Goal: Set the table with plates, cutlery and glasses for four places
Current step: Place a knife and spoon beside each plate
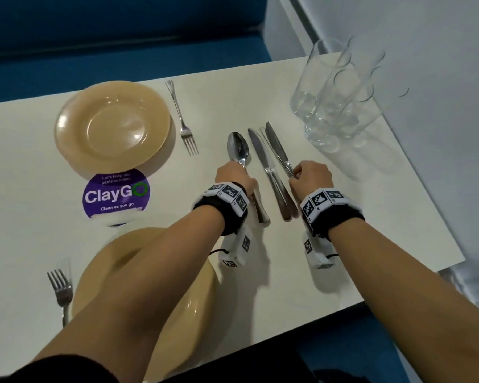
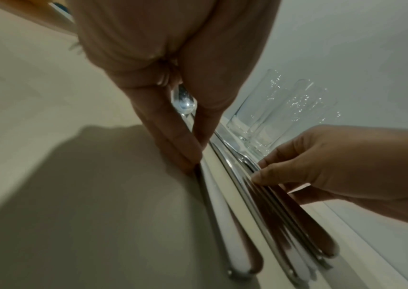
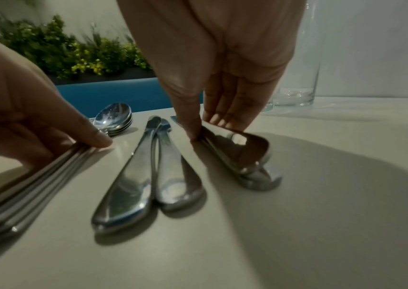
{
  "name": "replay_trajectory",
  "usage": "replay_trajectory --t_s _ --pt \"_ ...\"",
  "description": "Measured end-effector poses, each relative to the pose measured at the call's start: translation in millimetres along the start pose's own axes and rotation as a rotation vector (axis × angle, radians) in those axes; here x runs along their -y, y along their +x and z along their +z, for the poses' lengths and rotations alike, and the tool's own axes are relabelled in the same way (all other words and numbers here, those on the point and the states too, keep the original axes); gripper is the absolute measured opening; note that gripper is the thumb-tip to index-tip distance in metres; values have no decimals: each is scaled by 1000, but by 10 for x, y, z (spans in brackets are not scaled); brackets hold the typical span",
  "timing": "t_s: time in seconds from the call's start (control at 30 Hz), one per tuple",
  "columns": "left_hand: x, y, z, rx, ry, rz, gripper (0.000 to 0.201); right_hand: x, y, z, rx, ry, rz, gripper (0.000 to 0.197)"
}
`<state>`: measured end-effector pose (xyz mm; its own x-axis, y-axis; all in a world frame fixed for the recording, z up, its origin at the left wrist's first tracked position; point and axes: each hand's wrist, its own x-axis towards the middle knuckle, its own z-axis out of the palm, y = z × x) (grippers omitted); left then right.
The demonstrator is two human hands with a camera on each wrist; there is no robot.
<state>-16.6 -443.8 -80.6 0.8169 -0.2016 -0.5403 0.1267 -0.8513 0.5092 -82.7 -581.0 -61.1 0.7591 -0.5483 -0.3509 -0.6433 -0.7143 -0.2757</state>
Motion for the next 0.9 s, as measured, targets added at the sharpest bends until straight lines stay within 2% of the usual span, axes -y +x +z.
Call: replay_trajectory --t_s 0.13,0.37,0.47,0.57,0.8,0.9 --pt "-113 0 77 28 -51 38 22 -85 12 -74 26 71 75 24" --pt "-336 41 252 33 -47 68 27 -219 59 -145 25 122 119 19" --pt "-467 31 321 31 -2 84 30 -288 116 -229 49 118 88 19" --pt "-551 2 368 34 -27 25 33 -372 171 -307 90 97 63 22" --pt "-372 -188 213 41 -282 -66 29 -354 77 -420 131 180 -22 17" --pt "-212 -371 -5 -10 -358 -84 23 -171 -125 -329 266 250 -87 22"
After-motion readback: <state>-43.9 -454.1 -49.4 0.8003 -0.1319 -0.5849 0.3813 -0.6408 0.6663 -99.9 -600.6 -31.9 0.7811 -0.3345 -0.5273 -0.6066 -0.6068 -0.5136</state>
